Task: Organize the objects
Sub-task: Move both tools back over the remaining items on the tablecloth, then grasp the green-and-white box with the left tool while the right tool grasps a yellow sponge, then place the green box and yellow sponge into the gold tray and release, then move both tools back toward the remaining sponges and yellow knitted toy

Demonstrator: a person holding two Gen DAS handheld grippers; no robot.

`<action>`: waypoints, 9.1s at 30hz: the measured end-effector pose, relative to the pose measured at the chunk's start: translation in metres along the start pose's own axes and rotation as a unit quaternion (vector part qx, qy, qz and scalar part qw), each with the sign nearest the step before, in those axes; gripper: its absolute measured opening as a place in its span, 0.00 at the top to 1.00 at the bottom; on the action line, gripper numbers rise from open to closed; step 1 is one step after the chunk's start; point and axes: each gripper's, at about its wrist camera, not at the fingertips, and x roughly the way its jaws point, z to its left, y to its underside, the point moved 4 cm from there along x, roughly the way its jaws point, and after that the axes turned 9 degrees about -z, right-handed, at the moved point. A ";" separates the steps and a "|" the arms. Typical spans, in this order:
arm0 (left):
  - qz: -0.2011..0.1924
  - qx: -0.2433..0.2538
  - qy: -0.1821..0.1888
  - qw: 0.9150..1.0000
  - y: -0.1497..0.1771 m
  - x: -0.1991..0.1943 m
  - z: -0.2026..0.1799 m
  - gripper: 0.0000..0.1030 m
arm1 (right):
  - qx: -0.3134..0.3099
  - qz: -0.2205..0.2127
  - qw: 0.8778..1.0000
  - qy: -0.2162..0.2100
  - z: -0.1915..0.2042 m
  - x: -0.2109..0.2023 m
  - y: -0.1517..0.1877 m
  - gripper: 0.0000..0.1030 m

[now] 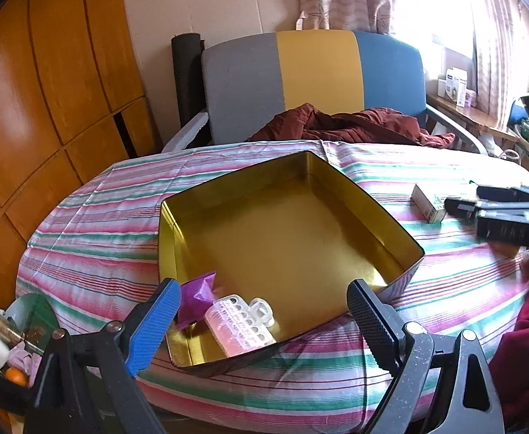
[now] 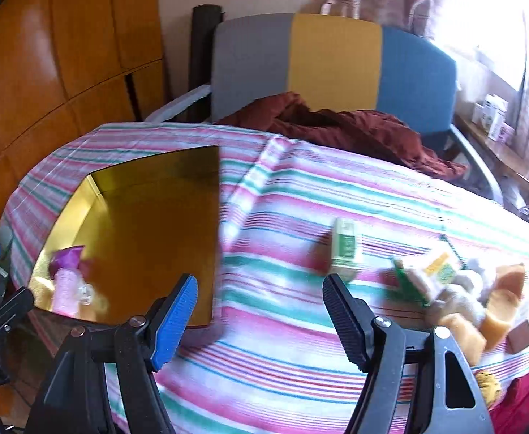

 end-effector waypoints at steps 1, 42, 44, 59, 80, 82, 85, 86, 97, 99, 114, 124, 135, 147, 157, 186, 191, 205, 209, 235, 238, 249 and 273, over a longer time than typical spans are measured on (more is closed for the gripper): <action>0.001 0.003 0.001 1.000 0.000 0.000 -0.002 0.09 | 0.001 -0.002 1.000 0.007 -0.008 -0.001 -0.002 0.29; 0.095 0.087 0.164 0.978 -0.067 0.133 -0.220 0.09 | 0.248 0.018 0.956 0.154 -0.263 0.008 0.021 0.29; 0.107 0.080 0.164 0.977 -0.068 0.148 -0.226 0.10 | 0.230 0.025 0.961 0.153 -0.257 0.011 0.021 0.29; 0.137 0.058 0.158 0.976 -0.077 0.206 -0.258 0.14 | 0.126 0.049 0.978 0.160 -0.225 0.027 0.018 0.29; 0.134 0.076 0.156 0.976 -0.059 0.232 -0.274 0.57 | 0.379 -0.030 0.897 0.228 -0.335 -0.029 0.046 0.29; 0.132 0.078 0.159 0.975 -0.059 0.232 -0.273 0.57 | 0.416 -0.033 0.881 0.224 -0.347 -0.033 0.055 0.29; 0.123 0.082 0.164 0.975 -0.058 0.231 -0.273 0.57 | 0.433 -0.024 0.876 0.212 -0.351 -0.029 0.059 0.29; 0.121 0.083 0.164 0.976 -0.058 0.230 -0.273 0.57 | 0.429 -0.018 0.879 0.209 -0.349 -0.026 0.059 0.29; 0.112 0.084 0.162 0.977 -0.057 0.229 -0.273 0.57 | 0.369 0.126 0.898 0.202 -0.320 0.017 0.080 0.29; 0.111 0.085 0.161 0.977 -0.057 0.228 -0.272 0.57 | 0.372 0.127 0.900 0.187 -0.319 0.020 0.082 0.32; 0.090 0.005 0.258 0.962 -0.079 0.142 -0.224 0.70 | 0.299 0.035 0.944 0.132 -0.280 -0.006 0.037 0.53; 0.043 -0.025 0.244 0.969 -0.077 0.078 -0.147 0.70 | 0.238 -0.041 0.964 0.114 -0.231 -0.044 0.005 0.53; 0.039 -0.127 0.144 0.981 -0.045 0.062 -0.006 0.70 | 0.147 -0.018 0.988 -0.049 -0.086 -0.020 -0.038 0.52; 0.062 -0.194 0.087 0.975 0.011 0.062 0.085 0.70 | 0.037 0.062 0.988 -0.137 0.057 0.060 -0.054 0.52; 0.089 -0.182 0.135 0.970 0.009 0.089 0.049 0.70 | -0.016 0.084 0.989 -0.117 0.103 0.133 -0.090 0.52; 0.051 -0.162 0.066 0.983 0.016 0.044 0.048 0.33 | 0.013 0.057 0.996 -0.067 0.074 0.063 -0.029 0.24; 0.024 -0.143 0.034 0.989 0.008 0.029 0.045 0.26 | -0.012 0.036 0.998 -0.054 0.080 0.045 -0.022 0.18; 0.018 -0.114 0.022 0.993 0.012 0.014 0.029 0.21 | -0.006 0.014 0.999 -0.032 0.063 0.018 -0.006 0.18; 0.017 -0.102 0.020 0.994 0.013 0.012 0.022 0.21 | 0.002 0.014 1.000 -0.025 0.054 0.015 -0.003 0.18; 0.042 -0.059 0.091 0.993 0.012 0.026 -0.028 0.17 | 0.133 0.044 0.982 0.127 -0.130 -0.028 0.043 0.18; 0.043 -0.048 0.106 0.992 0.008 0.030 -0.041 0.17 | 0.172 0.037 0.970 0.169 -0.176 -0.049 0.048 0.17; 0.051 0.008 0.183 0.982 -0.013 0.039 -0.112 0.17 | 0.385 0.049 0.908 0.159 -0.270 -0.069 0.096 0.17; 0.078 0.114 0.332 0.933 -0.050 0.078 -0.322 0.17 | 0.473 -0.011 0.876 0.092 -0.289 -0.075 0.109 0.17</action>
